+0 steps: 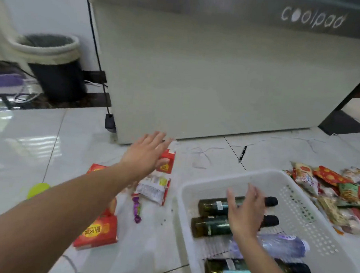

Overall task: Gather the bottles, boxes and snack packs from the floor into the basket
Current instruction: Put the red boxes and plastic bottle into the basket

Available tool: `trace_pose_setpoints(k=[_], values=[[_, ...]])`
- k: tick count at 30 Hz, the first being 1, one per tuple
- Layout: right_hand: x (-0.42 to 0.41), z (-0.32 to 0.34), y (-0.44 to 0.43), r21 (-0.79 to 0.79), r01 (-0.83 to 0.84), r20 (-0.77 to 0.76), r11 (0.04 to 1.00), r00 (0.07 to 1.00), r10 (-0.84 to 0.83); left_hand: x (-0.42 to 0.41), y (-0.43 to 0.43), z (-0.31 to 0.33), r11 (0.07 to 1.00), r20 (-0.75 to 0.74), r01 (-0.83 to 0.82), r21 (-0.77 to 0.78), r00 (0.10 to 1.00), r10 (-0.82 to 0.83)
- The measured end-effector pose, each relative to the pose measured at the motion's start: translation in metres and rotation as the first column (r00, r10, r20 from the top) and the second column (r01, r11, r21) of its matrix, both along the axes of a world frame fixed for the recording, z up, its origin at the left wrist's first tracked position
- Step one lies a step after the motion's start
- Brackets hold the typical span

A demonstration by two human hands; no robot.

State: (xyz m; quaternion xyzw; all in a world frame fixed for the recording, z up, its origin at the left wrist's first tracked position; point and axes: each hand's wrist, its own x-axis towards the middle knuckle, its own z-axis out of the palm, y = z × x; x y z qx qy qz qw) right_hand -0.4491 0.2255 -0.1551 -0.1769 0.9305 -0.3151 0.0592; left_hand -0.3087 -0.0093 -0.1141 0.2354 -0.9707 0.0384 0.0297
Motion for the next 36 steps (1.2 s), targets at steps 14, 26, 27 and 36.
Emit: trace_pose_setpoints(k=[14,26,27,36], values=[[0.171,0.009,-0.180,0.360,-0.692,-0.129,0.625,0.627,0.769,0.232,-0.068,-0.042,0.819,0.018,-0.477,0.319,0.867,0.498],[0.225,-0.056,-0.196,0.445,-0.731,0.235,0.517,0.652,0.721,0.272,-0.065,-0.057,0.560,-0.037,-0.232,0.795,0.903,0.428],[0.228,-0.060,-0.196,0.453,-0.721,0.227,0.524,0.662,0.715,0.273,-0.066,-0.062,0.543,-0.039,-0.235,0.806,0.895,0.445],[0.234,-0.068,-0.202,0.477,-0.627,0.054,0.616,0.720,0.692,0.270,-0.062,-0.076,0.532,-0.064,-0.278,0.800,0.842,0.536]])
